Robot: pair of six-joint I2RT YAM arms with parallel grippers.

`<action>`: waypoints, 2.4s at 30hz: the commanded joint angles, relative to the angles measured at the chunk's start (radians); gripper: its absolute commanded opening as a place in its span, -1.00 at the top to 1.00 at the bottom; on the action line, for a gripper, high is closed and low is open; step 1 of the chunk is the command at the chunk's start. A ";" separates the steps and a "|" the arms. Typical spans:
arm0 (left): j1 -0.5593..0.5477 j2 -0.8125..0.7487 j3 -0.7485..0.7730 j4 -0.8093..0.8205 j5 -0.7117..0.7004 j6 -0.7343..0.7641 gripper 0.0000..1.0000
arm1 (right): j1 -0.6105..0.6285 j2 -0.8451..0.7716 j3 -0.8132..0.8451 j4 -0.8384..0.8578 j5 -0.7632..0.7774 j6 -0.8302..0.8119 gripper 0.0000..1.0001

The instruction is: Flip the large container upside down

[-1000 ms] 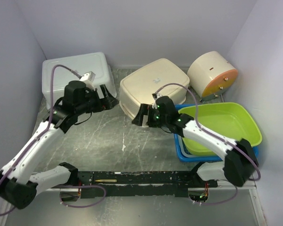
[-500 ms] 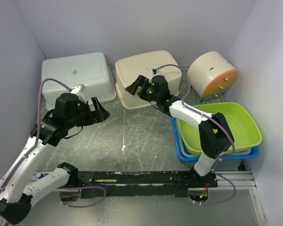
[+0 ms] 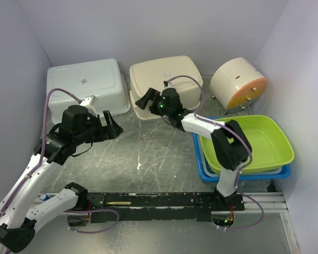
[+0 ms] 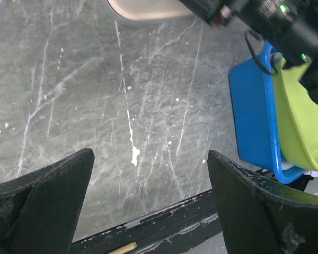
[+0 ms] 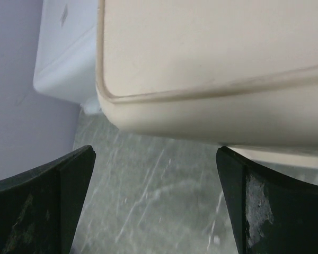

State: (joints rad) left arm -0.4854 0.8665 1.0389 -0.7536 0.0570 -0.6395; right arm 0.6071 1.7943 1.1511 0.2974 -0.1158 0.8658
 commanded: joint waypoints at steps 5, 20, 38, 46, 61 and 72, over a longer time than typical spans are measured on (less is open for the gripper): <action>0.001 -0.029 0.010 -0.003 0.064 0.009 -0.99 | -0.070 0.119 0.237 0.044 0.056 -0.018 -1.00; 0.001 0.050 0.031 0.149 0.169 0.105 -0.99 | -0.055 -0.722 0.165 -1.211 0.541 -0.353 -1.00; -0.001 0.105 -0.039 0.246 0.204 0.084 -0.97 | -0.055 -0.773 -0.076 -1.438 0.451 -0.315 -0.14; -0.001 0.100 -0.041 0.240 0.202 0.086 -0.96 | -0.055 -0.715 -0.120 -1.374 0.436 -0.331 0.17; -0.001 0.092 0.151 0.154 0.166 0.097 -0.95 | -0.054 -0.616 0.556 -1.569 0.292 -0.344 1.00; 0.000 0.077 0.393 0.055 0.043 0.058 -0.92 | -0.055 -0.465 0.955 -1.236 -0.106 -0.241 1.00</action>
State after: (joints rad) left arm -0.4854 0.9707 1.3594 -0.6594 0.1658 -0.5636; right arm 0.5537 1.3159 2.1002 -1.1763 -0.0227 0.5682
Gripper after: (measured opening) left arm 0.962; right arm 0.058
